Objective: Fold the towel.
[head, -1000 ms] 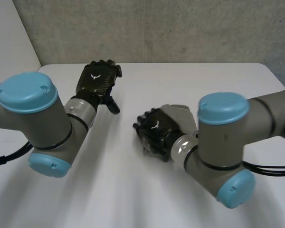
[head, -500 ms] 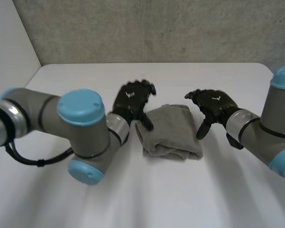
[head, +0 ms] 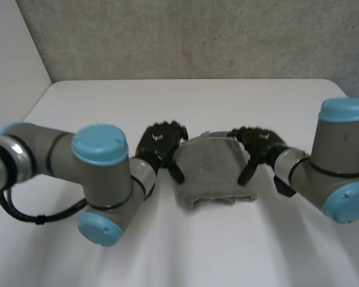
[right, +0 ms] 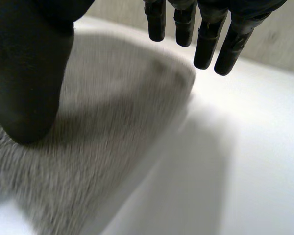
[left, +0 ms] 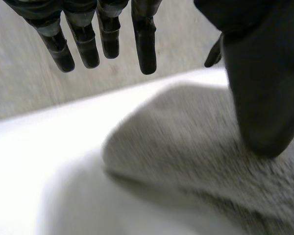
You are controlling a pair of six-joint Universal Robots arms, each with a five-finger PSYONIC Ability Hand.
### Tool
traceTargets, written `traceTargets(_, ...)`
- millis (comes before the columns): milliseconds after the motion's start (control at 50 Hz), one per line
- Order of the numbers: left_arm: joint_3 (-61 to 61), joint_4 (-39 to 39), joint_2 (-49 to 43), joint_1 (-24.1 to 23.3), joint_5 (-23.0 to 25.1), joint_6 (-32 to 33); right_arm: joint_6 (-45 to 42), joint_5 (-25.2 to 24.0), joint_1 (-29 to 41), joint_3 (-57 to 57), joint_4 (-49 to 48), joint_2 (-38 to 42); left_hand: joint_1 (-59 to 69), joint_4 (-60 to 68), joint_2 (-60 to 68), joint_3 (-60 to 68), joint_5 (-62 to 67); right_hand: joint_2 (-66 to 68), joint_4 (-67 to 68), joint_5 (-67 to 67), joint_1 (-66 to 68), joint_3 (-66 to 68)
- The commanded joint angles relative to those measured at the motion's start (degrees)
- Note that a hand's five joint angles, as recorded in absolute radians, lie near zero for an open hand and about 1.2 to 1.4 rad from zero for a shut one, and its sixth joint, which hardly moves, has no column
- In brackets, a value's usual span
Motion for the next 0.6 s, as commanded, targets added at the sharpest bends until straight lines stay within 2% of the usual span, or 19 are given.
traceTargets(20,0.14,-0.62,9.06,1.09,0.01,0.10,0.87,1.00,-0.02,-1.46,-0.17,-10.57,-4.02,-4.30,-3.60,-3.89,-2.57,-3.43,-4.42,-3.40,-2.87,-3.67)
traceTargets(100,0.05,-2.81,15.54,3.02,-0.16,0.10,0.96,4.79,-0.02,-4.01,-0.08,-14.11,-3.85,-4.13,-3.43,-3.72,-2.40,-3.43,-4.42,-3.40,-2.87,-3.67)
traceTargets(140,0.14,-4.21,17.48,4.42,-0.17,0.10,0.35,10.04,-0.02,-7.07,0.44,-16.47,-3.85,-4.13,-3.43,-3.72,-2.40,-3.43,-4.42,-3.40,-2.87,-3.67)
traceTargets(160,0.57,-5.79,19.24,5.83,-0.17,0.19,0.34,10.06,-0.02,-7.09,0.44,-16.48,-3.85,-4.13,-3.43,-3.72,-2.40,-3.43,-4.42,-3.40,-2.87,-3.67)
traceTargets(200,1.19,-7.72,20.73,7.23,-0.25,0.19,-0.01,13.48,-0.02,-9.72,2.45,-17.53,-4.01,-4.30,-3.60,-3.89,-2.57,-3.43,-4.42,-3.40,-2.87,-3.67)
traceTargets(340,5.85,-15.91,22.42,11.99,-1.13,0.01,-2.20,15.16,-0.02,-11.92,5.89,-17.71,-4.02,-4.30,-3.60,-3.89,-2.57,-3.43,-4.42,-3.40,-2.87,-3.67)
traceTargets(380,6.90,-18.54,22.42,13.74,-2.79,0.01,-2.65,15.25,-0.02,-11.92,5.89,-17.62,-4.02,-4.30,-3.60,-3.89,-2.57,-3.43,-4.42,-3.40,-2.87,-3.67)
traceTargets(600,8.05,-19.52,22.77,15.16,-4.74,0.10,-2.91,15.34,-0.63,-12.01,6.33,-17.54,-4.01,-4.30,-3.60,-3.89,-2.57,-3.43,-4.42,-3.40,-2.87,-3.67)
